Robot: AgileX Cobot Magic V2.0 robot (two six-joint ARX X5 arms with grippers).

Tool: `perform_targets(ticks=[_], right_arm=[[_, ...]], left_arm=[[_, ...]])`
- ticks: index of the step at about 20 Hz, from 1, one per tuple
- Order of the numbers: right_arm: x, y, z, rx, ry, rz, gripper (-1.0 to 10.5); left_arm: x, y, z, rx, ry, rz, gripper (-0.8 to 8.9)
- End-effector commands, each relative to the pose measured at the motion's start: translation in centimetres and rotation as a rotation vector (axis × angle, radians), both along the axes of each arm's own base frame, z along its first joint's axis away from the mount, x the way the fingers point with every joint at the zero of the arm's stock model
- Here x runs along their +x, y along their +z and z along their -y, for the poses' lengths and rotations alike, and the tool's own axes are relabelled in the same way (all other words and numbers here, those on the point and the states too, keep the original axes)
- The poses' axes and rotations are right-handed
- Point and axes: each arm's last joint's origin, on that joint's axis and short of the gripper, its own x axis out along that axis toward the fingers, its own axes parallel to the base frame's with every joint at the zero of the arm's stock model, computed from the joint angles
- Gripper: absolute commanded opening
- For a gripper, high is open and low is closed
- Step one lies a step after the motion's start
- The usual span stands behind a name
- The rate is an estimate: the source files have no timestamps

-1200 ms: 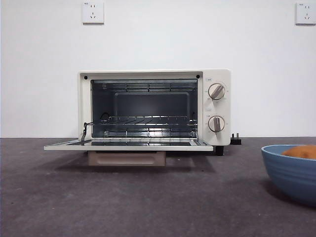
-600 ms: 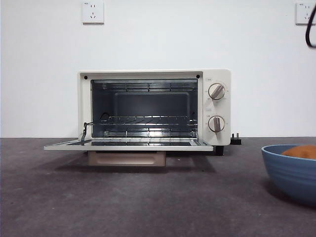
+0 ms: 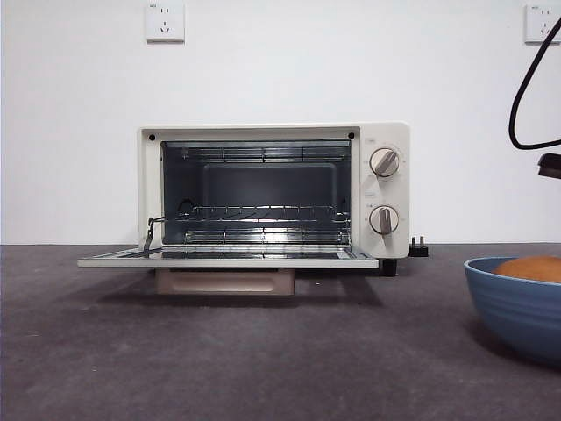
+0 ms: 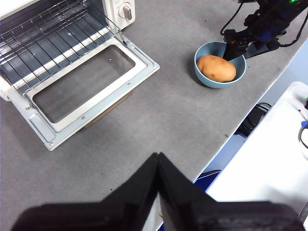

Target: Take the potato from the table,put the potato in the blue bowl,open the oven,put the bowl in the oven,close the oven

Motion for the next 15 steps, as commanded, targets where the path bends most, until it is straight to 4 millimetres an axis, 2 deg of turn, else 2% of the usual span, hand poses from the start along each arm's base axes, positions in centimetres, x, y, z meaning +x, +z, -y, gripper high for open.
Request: perform_targets(ticks=[1,2,3,5,11,13,15], right_arm=[[0.1,-0.6,0.0,-0.002,-0.009,-0.030,3.4],[0.2,-0.8,0.0,-0.003,-0.007,-0.039,3.1],[0.2,-0.9,0.0,-0.005,-0.006,-0.046,2.3],[0.2,-0.9,-0.1,-0.005,-0.001,-0.046,-0.2],[0.5,-0.3,-0.4,0.087,0.023,-0.040,-0.1],[0.8,0.8,-0.6,0.118,0.034,-0.033,-0.1],[1.2,2.8,-1.2,0.113,0.062,-0.022,-0.1]], left_arm=[[0.0,0.0,0.0,-0.002,0.003,0.002,-0.06],[0.0,0.0,0.0,-0.002,0.002,0.002,-0.06],[0.0,0.0,0.0,-0.002,0.002,0.002,-0.06],[0.0,0.0,0.0,-0.002,0.002,0.002,-0.06],[0.1,0.0,0.0,0.017,0.022,0.023,-0.06],[0.1,0.0,-0.1,0.017,0.022,0.023,-0.06],[0.1,0.0,-0.1,0.019,0.020,0.025,-0.06]])
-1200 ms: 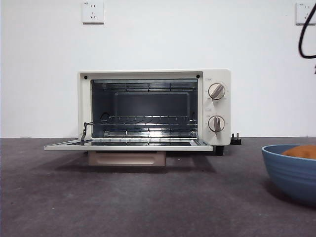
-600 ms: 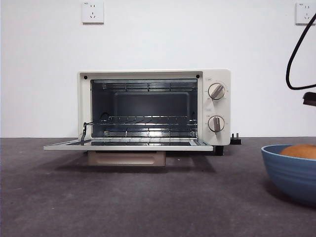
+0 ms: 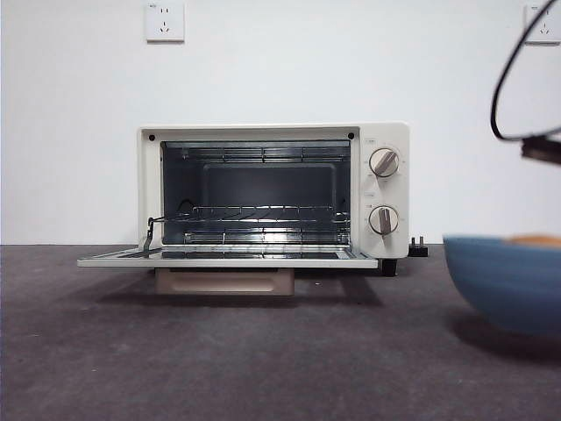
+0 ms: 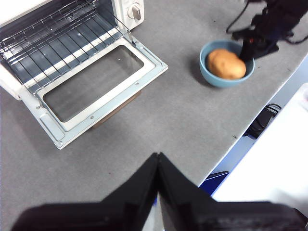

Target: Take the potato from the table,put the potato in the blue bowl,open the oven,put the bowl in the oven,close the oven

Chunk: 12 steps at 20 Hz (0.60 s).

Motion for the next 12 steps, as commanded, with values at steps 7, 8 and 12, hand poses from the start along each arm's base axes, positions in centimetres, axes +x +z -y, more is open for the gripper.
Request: perform_targets(ticks=[7,8,12], right_arm=[[3.2,10.9,-4.8,0.022,0.090,0.259,-0.1],[3.9,11.9,-5.4,0.034,0.095,0.278,-0.1],[7.1,13.6,-8.7,0.041,0.133,0.286,-0.1]], left_arm=[[-0.2,0.1,-0.2,0.002,-0.014,0.019,-0.06],[-0.3,0.1,-0.3,0.001,-0.015,0.022,-0.05],[-1.0,0.4,-1.1,-0.021,-0.016,0.043,-0.05]])
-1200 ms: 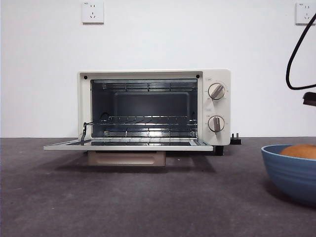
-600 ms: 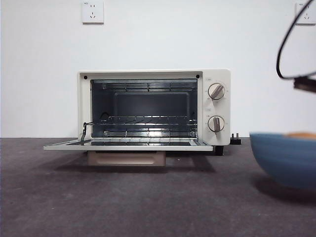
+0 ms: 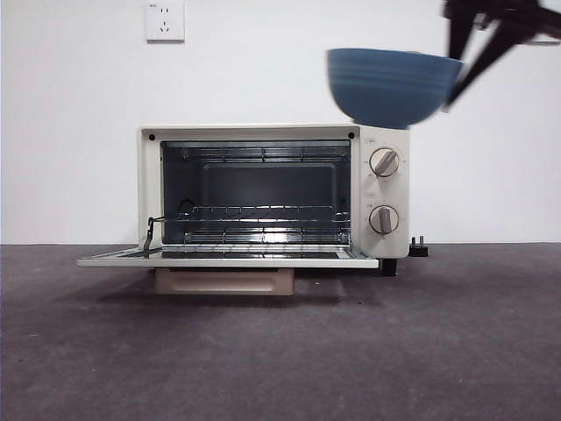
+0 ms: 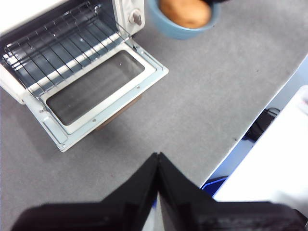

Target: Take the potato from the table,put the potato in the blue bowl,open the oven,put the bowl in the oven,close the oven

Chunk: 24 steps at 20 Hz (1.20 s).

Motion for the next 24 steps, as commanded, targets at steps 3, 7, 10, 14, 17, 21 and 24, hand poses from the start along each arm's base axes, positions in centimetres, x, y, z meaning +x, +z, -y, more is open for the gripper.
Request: perform_targets(ticks=[3,7,10,14,17,21,24], right_arm=[[3.6,-1.1,-4.0,-0.010,0.015,-0.058,-0.1],[6.4,-3.2,-6.9,0.002,-0.024,-0.121,-0.1],[8.4,-4.4,-8.0,0.021,-0.082,-0.152,-0.1],[10.6,-5.1,-9.1,0.059,-0.153,-0.167,-0.1],[12.2,-5.9,-9.5,0.087,-0.211,-0.200,-0.1],[13.1,-6.5,-9.6,0.061,-0.273,-0.198,-0.1],[13.5,-6.5,-9.0,0.052,-0.325,-0.186,-0.1]], left_arm=[[-0.9,0.3,-1.0,-0.015,-0.012,0.042,-0.05],[-1.5,0.5,-1.9,-0.028,0.010,0.075,-0.05],[-1.5,0.6,-2.3,0.006,0.075,0.125,-0.05],[-1.5,0.7,-2.6,0.029,0.127,0.159,-0.05],[-1.6,0.7,-2.7,0.032,0.122,0.164,-0.05],[-1.7,0.7,-2.7,0.030,0.122,0.166,-0.05],[-1.7,0.7,-2.8,0.029,0.122,0.167,-0.05]])
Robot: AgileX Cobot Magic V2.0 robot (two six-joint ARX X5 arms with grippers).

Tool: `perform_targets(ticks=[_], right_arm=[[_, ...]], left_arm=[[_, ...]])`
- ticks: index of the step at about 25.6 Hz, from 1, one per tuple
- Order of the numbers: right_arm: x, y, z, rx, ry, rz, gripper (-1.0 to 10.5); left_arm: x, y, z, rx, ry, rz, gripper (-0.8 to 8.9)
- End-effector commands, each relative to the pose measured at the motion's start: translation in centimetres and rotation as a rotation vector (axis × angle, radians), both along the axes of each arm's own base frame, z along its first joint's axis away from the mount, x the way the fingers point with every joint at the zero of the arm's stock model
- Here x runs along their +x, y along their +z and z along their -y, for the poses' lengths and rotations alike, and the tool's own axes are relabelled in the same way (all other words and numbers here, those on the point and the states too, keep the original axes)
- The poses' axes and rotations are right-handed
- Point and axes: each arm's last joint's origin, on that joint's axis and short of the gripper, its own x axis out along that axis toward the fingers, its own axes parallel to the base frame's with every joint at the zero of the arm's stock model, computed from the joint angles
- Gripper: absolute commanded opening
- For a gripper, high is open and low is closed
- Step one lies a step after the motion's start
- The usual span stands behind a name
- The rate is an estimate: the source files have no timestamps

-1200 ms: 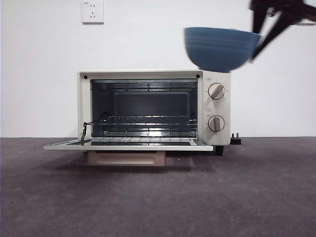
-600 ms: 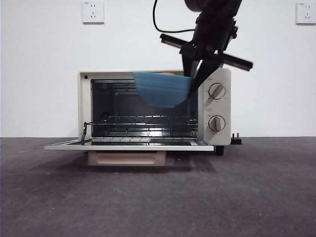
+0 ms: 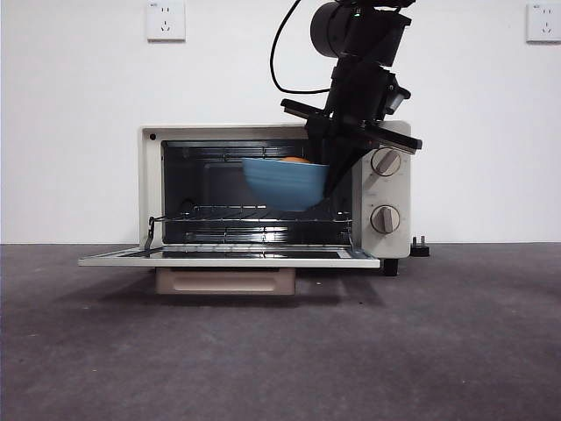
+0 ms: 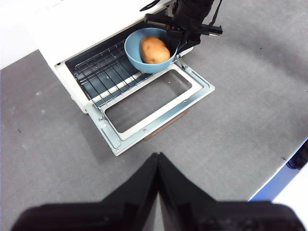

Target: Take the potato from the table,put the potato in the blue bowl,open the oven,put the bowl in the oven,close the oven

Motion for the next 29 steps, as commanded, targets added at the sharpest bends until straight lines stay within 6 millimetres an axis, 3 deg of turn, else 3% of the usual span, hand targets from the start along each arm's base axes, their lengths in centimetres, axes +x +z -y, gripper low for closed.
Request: perform_targets(ticks=[1,18,19,22,29], right_arm=[[0.5,-0.2,0.5,0.006,-0.055,-0.004,-0.1],[1.5,-0.3,0.6,0.040,-0.095,0.050,0.0],[1.5,-0.3,0.6,0.040,-0.094,0.050,0.1],[1.5,-0.3,0.6,0.040,-0.095,0.050,1.7],[1.7,-0.2,0.5,0.052,-0.093,0.070,1.6]], left_arm=[[-0.1,0.0,-0.1,0.003,-0.009,0.010,-0.05],[-0.1,0.0,-0.1,0.003,-0.009,0.010,-0.06],[-0.1,0.0,-0.1,0.003,-0.009,0.010,-0.06],[-0.1,0.0,-0.1,0.003,-0.009,0.010,-0.05],[-0.1,0.0,-0.1,0.002,-0.008,0.010,-0.05]])
